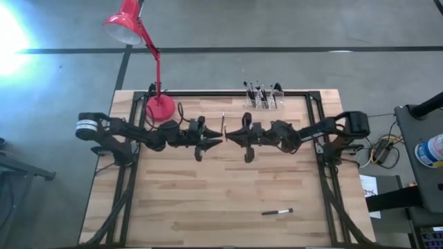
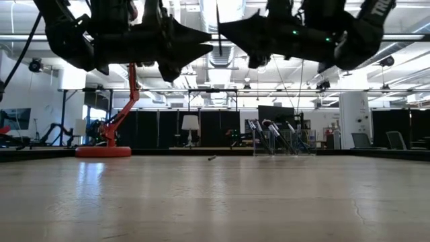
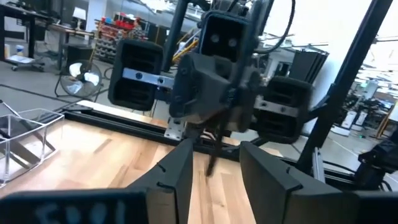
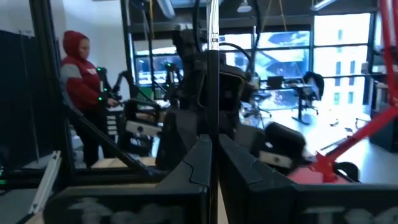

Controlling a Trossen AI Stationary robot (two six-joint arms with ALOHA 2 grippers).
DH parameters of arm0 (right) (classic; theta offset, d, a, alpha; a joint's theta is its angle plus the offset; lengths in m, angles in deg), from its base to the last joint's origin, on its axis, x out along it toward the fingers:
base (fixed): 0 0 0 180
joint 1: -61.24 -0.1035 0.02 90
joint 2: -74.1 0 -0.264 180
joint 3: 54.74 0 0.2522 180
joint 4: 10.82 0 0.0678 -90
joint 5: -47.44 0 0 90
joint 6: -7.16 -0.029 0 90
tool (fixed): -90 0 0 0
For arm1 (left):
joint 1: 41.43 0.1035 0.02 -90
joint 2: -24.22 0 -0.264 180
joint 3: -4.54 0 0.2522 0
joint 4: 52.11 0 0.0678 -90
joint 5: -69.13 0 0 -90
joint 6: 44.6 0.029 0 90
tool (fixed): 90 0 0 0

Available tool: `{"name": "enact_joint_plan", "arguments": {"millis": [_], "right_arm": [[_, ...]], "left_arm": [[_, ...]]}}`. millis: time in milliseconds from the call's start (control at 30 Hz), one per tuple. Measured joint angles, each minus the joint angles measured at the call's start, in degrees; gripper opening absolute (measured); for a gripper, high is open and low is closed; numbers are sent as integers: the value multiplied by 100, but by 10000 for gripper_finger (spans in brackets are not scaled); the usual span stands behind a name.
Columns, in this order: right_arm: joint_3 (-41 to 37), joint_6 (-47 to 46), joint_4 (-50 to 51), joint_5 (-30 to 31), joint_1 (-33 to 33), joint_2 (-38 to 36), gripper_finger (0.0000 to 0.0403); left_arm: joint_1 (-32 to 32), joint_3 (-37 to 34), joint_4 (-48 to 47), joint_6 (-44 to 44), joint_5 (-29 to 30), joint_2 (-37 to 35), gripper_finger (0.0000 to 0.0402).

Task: Put items in baskets/containers
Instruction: Put the white eyeshadow brush into the transparent organizer

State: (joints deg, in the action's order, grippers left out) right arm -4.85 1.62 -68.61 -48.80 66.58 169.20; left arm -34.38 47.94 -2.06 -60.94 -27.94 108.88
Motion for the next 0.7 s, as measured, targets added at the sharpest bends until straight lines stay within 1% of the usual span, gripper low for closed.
{"name": "enact_joint_plan", "arguments": {"millis": [200,500,600,700], "right_arm": [[386,0,4,-28,-1,314,11],[439,63,2,-28,-2,289,11],[450,61,4,-28,-4,291,11],[450,17,4,-28,-4,291,12]], "left_arm": [[-26,77,71,4,0,104,126],[-26,71,133,190,-77,104,124],[-26,71,133,215,-74,103,103],[-26,82,98,310,-66,101,57]]}}
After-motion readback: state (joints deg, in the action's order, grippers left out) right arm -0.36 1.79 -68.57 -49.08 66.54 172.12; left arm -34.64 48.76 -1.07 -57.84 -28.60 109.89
